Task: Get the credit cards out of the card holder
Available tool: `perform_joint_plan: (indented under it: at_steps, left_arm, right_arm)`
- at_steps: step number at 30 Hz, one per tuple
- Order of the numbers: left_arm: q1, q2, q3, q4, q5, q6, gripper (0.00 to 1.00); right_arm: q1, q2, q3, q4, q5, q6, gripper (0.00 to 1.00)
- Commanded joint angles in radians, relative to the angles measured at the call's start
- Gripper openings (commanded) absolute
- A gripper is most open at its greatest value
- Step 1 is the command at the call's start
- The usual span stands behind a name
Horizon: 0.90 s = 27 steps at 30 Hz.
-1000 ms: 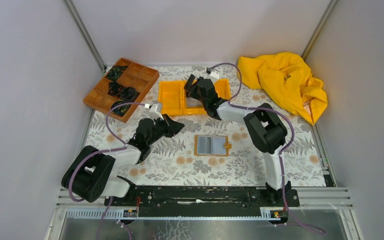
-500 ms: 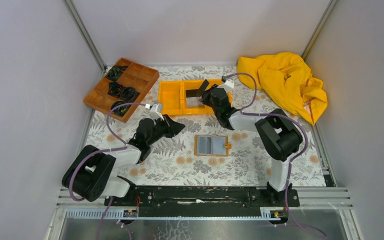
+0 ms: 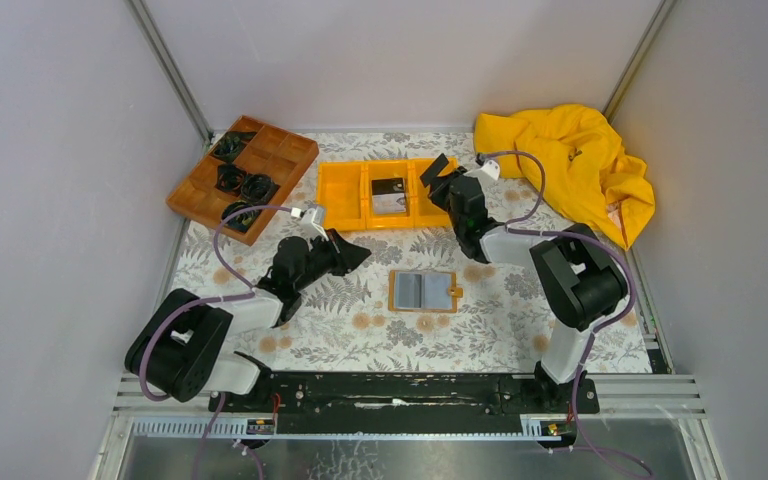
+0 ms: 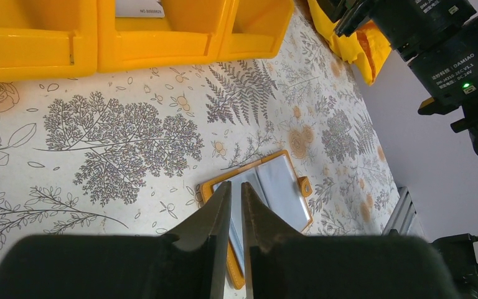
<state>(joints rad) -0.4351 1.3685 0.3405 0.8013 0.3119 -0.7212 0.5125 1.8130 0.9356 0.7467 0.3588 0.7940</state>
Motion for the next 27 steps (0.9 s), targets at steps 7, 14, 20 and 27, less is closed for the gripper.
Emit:
perform_joint_plan:
  at_steps: [7, 14, 20, 27]
  left_arm:
    - [0.014, 0.018, -0.005, 0.067, 0.016, -0.001, 0.17]
    - [0.015, 0.023, -0.004, 0.071, 0.022, -0.004, 0.17]
    - [0.016, 0.025, -0.003, 0.073, 0.025, -0.006, 0.17]
    - [0.017, 0.025, -0.004, 0.072, 0.027, -0.006, 0.17]
  right_arm:
    - [-0.029, 0.070, 0.066, 0.038, 0.005, 0.032, 0.00]
    - [-0.036, 0.135, 0.090, 0.053, -0.035, 0.047, 0.00]
    - [-0.037, 0.173, 0.114, 0.057, -0.067, 0.055, 0.00]
    - [-0.036, 0.188, 0.115, 0.048, -0.067, 0.052, 0.00]
